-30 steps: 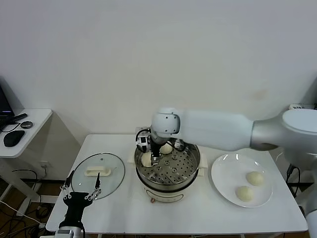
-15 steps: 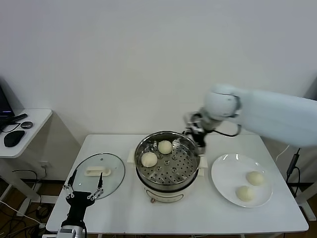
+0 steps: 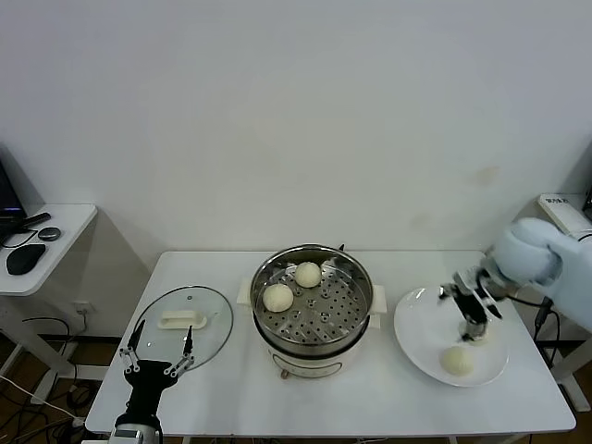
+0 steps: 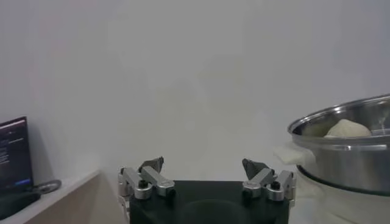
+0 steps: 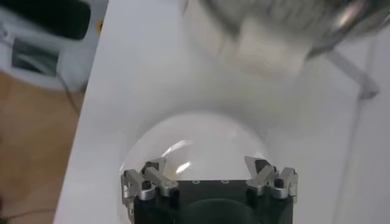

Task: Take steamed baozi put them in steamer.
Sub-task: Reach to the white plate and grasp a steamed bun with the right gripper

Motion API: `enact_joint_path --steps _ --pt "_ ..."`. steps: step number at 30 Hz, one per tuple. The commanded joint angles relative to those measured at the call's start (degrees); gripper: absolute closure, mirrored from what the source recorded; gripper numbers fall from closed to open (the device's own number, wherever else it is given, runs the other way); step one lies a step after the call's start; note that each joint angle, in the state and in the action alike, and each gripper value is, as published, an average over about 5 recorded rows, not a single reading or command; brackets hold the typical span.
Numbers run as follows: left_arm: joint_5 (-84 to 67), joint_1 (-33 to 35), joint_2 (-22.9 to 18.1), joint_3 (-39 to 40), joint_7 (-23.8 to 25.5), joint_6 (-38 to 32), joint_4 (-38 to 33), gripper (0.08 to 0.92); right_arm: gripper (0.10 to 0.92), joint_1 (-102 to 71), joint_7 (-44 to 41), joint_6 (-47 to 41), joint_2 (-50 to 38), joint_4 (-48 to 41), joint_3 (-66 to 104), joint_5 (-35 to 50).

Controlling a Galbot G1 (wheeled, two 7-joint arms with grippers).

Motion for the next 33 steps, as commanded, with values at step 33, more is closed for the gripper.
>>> enact_joint_path --steps 33 --pt "0.4 1.2 -0.5 -1.2 -0.2 -0.4 0.4 0.177 0.253 -27.4 8.4 -0.5 5.6 -9.4 18.6 -9.3"
